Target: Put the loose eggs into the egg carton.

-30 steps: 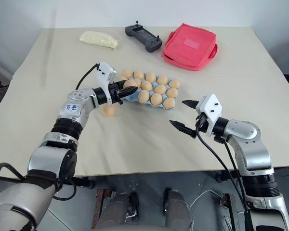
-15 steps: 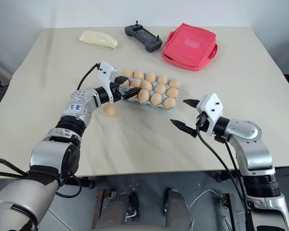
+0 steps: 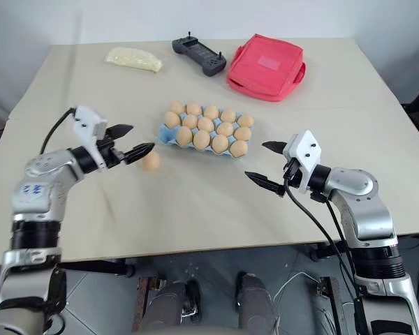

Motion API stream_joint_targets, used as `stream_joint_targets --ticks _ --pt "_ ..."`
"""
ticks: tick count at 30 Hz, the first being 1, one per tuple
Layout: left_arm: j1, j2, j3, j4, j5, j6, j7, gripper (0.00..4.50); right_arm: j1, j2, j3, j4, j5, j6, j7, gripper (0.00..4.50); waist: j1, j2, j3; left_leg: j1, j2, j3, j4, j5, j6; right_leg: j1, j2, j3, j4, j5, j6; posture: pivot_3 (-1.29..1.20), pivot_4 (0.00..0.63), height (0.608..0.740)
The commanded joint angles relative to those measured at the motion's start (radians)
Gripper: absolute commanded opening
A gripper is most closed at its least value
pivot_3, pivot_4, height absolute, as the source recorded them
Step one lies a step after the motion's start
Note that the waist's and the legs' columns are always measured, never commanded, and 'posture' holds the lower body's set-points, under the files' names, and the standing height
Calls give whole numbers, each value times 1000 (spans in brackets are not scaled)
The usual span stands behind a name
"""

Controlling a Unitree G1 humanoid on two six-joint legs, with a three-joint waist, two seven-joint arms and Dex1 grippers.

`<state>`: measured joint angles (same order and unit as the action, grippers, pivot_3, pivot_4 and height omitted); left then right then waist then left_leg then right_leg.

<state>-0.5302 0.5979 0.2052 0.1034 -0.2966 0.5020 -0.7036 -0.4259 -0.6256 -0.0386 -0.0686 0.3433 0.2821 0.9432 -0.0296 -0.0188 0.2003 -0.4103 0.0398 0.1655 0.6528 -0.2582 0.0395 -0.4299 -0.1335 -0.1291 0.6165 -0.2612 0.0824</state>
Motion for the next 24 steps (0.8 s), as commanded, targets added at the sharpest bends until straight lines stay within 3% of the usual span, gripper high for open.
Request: stream_joint_targets --ticks 1,13,19,24 --pt "101 36 92 -192 -73 91 26 4452 -36 0 5 4 7 -24 23 4500 4 0 0 0 0 -1 0 -1 -2 0 -1 0 0 0 0 0 150 740" --pt "497 -4 326 -513 -194 221 157 4452 -71 5 27 45 6 -34 59 4500 3 0 0 2 0 -1 -4 -3 -6 0 -8 7 -1 0 -4 0 150 740" --pt "593 -23 385 -596 -237 253 206 4452 -88 7 32 67 4 -42 72 4500 3 0 0 2 2 -1 -4 -4 -4 0 -7 8 -2 -1 -5 0 150 740" --pt "566 -19 351 -602 -239 253 235 4452 -111 18 43 92 -2 -49 82 4500 3 0 0 3 2 -1 -5 -5 -5 0 -6 8 -2 -1 -6 0 150 740"
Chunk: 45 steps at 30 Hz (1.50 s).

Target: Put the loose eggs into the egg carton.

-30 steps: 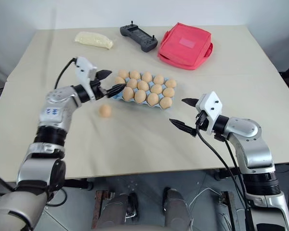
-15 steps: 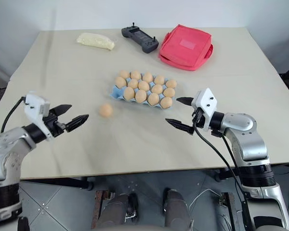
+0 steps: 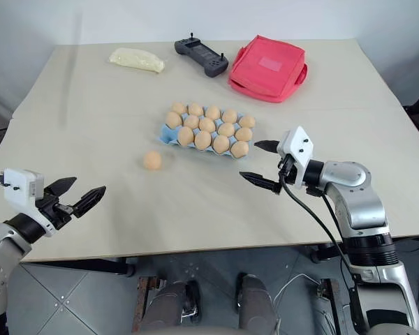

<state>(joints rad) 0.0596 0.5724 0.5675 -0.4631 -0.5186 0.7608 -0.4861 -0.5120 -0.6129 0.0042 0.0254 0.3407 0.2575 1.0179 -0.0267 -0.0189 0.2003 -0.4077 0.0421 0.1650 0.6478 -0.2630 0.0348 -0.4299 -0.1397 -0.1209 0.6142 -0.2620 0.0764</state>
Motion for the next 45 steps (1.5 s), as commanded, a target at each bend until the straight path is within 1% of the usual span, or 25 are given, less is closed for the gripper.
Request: stream_joint_targets --ticks 1,7,9,11,13,17,21,27,30,34,35,36,40,45 --pt "-50 8 -30 -33 -18 -2 22 4452 -31 8 3 4 -1 -27 10 4500 1 0 0 0 0 0 0 0 0 0 0 0 0 0 0 0 150 740" --pt "-221 18 -168 58 -1 -12 5 4452 -48 14 13 22 -5 -35 14 4500 3 0 0 -1 0 1 0 0 0 0 1 0 -2 0 0 0 150 740" --pt "-280 20 -211 115 12 -16 -2 4452 -50 15 14 25 -7 -36 14 4500 3 0 0 0 1 2 0 1 -4 0 3 0 -3 0 0 0 150 740" --pt "-370 30 -300 224 45 -20 -39 4452 -46 15 12 19 -6 -36 9 4500 2 0 0 -1 4 3 0 0 -6 0 6 -1 -3 0 0 0 150 740" --pt "-422 37 -346 295 66 -32 -62 4452 -45 16 11 16 -6 -35 5 4500 2 0 0 0 5 4 0 0 -7 -1 8 -6 -3 0 0 0 150 740" --pt "-545 20 -429 487 128 -98 -92 4452 -21 12 -1 -8 -4 -31 -11 4500 -1 0 0 0 5 6 1 1 -5 -1 9 -5 -3 0 0 0 150 740" --pt "-607 5 -491 586 171 -148 -124 4452 1 6 -12 -34 -1 -24 -29 4500 0 0 0 0 5 6 0 2 -4 -2 9 -5 -3 0 0 0 150 740" --pt "-667 -21 -538 694 223 -201 -148 4452 25 2 -22 -62 4 -17 -49 4500 -1 0 0 0 5 7 1 2 -3 -2 9 -5 -3 0 0 0 150 740" --pt "-688 -29 -544 732 237 -208 -150 3846 30 0 -27 -67 5 -16 -54 4500 -1 0 0 0 5 7 1 2 -4 -2 9 -5 -2 0 0 0 150 740" --pt "-699 -30 -542 762 252 -228 -162 2503 37 -2 -32 -69 3 -19 -57 4500 -1 0 0 0 5 7 2 2 -3 -2 8 -5 -2 0 0 0 150 740" --pt "-699 -30 -541 762 253 -229 -165 2222 39 -2 -33 -70 3 -20 -57 4500 0 0 0 0 5 7 2 2 -3 -2 8 -5 -2 0 0 0 150 740" --pt "-694 -28 -538 751 252 -226 -169 2033 41 -2 -34 -71 2 -20 -57 4500 0 0 0 0 5 7 2 2 -3 -2 8 -5 -2 0 0 0 150 740" --pt "-696 -23 -500 701 234 -226 -160 1986 42 -1 -37 -70 0 -24 -57 4500 0 0 0 0 5 7 1 2 -3 -2 8 -5 -2 0 0 0 150 740" --pt "-751 -29 -458 692 210 -237 -158 1986 43 3 -35 -65 -2 -31 -56 4500 0 0 0 0 5 7 2 2 -3 -2 8 -5 -2 0 0 0 150 740"
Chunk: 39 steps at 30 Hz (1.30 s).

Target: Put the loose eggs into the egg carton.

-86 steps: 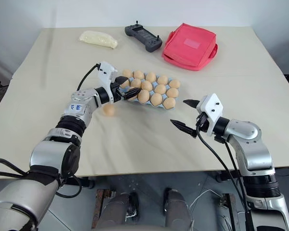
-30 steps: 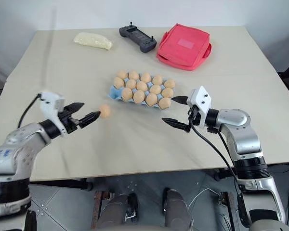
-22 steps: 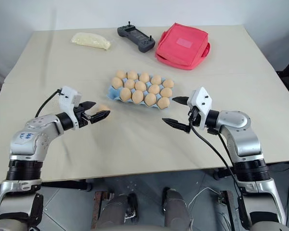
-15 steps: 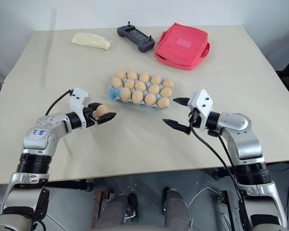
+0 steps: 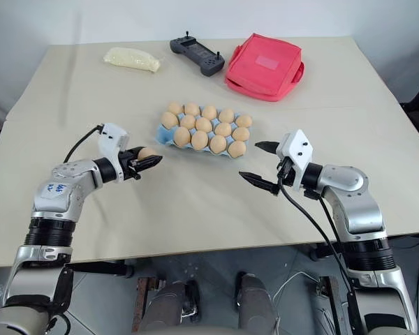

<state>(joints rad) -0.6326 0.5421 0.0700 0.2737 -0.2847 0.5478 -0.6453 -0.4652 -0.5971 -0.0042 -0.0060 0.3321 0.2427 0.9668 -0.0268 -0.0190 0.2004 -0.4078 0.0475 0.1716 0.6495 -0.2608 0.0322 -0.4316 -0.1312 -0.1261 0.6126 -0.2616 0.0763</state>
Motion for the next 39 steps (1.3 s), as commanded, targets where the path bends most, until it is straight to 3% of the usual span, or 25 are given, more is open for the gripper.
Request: stream_joint_targets --ticks 1,20,26,28,33,39 --pt "-76 -2 43 -31 -22 -33 3 1986 -5 -12 -26 -32 6 -17 -6 4500 0 0 0 0 0 0 0 0 0 0 0 0 0 0 0 0 150 740" --pt "-412 -137 55 641 75 -446 34 1986 17 -13 -37 -54 10 -16 -35 4500 0 -1 0 -1 -2 0 2 1 3 1 3 -1 0 1 1 0 150 740" --pt "-457 -149 61 748 80 -500 21 3932 23 -17 -40 -62 11 -12 -41 4500 0 -1 0 -1 -2 0 2 1 3 0 3 -1 0 1 1 0 150 740" --pt "-461 -149 65 762 82 -520 28 4409 22 -17 -39 -62 11 -11 -43 4500 -1 -1 0 -1 -2 0 2 1 3 0 3 -1 0 1 1 0 150 740" --pt "-436 -122 85 689 68 -545 12 4409 22 -16 -38 -64 13 -10 -45 4500 -1 -1 1 -1 -2 0 2 1 3 0 3 -1 0 1 1 0 150 740" --pt "-204 -14 104 280 -6 -432 -143 4409 23 -22 -42 -57 13 -15 -39 4500 -10 -1 0 1 -1 2 1 1 2 0 3 0 6 1 1 0 150 740"
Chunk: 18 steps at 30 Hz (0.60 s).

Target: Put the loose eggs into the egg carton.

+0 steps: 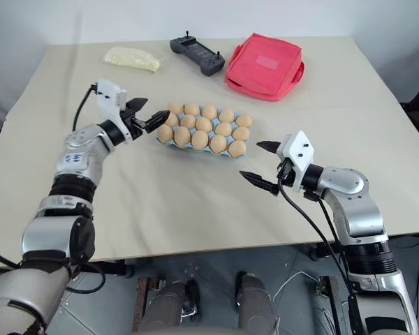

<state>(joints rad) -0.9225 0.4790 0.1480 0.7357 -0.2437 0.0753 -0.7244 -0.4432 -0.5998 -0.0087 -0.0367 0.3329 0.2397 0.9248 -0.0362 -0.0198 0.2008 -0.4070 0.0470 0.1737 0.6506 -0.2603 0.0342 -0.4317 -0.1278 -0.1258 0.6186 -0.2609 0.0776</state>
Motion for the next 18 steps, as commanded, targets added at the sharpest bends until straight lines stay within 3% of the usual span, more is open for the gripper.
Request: stream_joint_targets --ticks 1,10,18 --pt "128 65 30 -244 -57 54 -76 4409 1 -21 -39 -25 13 -13 4 4500 -2 0 0 0 0 0 0 0 0 0 0 0 1 0 0 0 150 740" --pt "571 229 170 -701 -167 241 -121 4409 0 -46 -36 -10 16 -8 35 4500 8 0 0 1 0 0 2 -3 -4 0 -5 1 -1 0 -1 0 150 740" --pt "733 226 306 -830 -295 324 -100 4409 -9 -54 -23 8 7 -13 82 4500 9 0 0 1 2 -2 0 -4 -2 -1 -6 8 -2 0 -4 0 150 740"
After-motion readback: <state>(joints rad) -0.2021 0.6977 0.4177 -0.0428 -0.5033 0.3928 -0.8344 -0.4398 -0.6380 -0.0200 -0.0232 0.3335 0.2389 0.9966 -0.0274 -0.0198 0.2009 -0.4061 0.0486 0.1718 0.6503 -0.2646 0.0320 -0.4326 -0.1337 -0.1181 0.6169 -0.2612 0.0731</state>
